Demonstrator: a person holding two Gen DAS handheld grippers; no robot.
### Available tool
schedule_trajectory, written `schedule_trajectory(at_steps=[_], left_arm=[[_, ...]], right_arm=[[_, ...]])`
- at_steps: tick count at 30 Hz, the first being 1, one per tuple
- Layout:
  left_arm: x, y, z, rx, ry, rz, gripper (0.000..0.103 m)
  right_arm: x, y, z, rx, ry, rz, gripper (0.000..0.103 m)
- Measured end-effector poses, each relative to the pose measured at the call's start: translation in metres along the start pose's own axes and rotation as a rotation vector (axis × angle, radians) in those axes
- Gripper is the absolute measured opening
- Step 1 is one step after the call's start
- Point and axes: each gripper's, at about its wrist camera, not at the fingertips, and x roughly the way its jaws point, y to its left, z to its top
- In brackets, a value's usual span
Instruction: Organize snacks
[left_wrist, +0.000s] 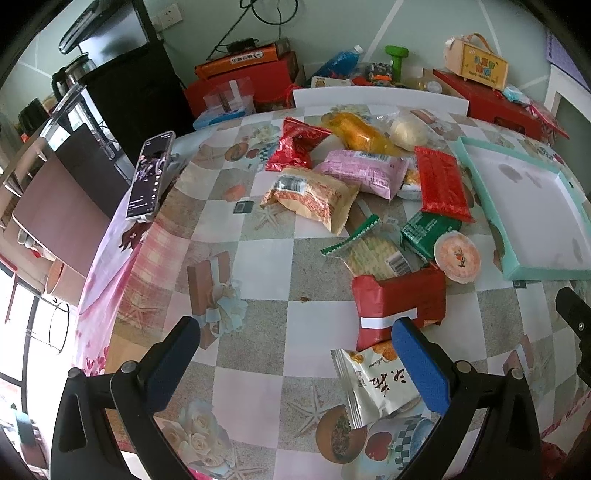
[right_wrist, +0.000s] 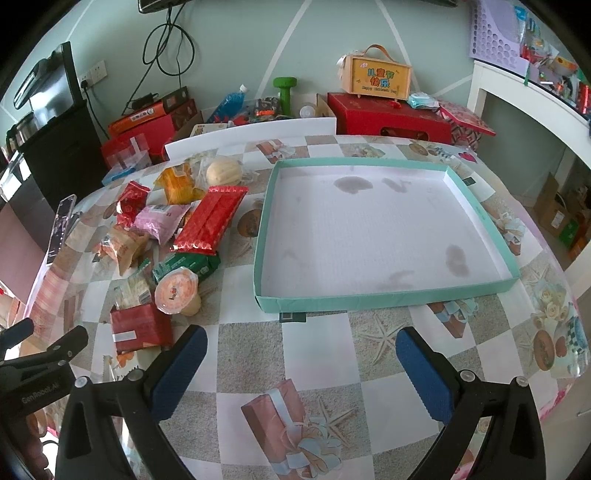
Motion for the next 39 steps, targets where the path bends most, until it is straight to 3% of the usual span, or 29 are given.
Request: schedule_trajectory(at_steps=[9,15,23,31,37,39], left_arm=[[0.017,-0.023,-0.002,0.109,0.109,-0.068,0.103],[0.039,-0.043,-0.007,0.194,0.231,-0.126,0.103],[0.063,-0.047,-0.006,0.143,0.327,-0.234,0.103],[0.075,-0.052,-0.012,0.111,0.351,-0.282,0.100],[0.066,-0.054,-0.012,0.123,0.338,-0.331,0.083],[0.061,-0.053,-0.010,0.126,0.341,-0.341,0.082]], right_arm=[[0.022,0.004,0.000,-0.021,0.120,0.008,0.103],[0.034,0.008,-0.005,-0.031,0.182,0.044,0.103],[0.045,0.018,-0.006,-0.045,0.251,0.063,0.103],[0.054,0.033,-0.001,-0.072,0.275,0.070,0.103],[0.058,0.039,0.005,-0.078,0.273,0.068,0.103],[0.059,0.040,0.006,-0.077,0.274,0.069,0.103]])
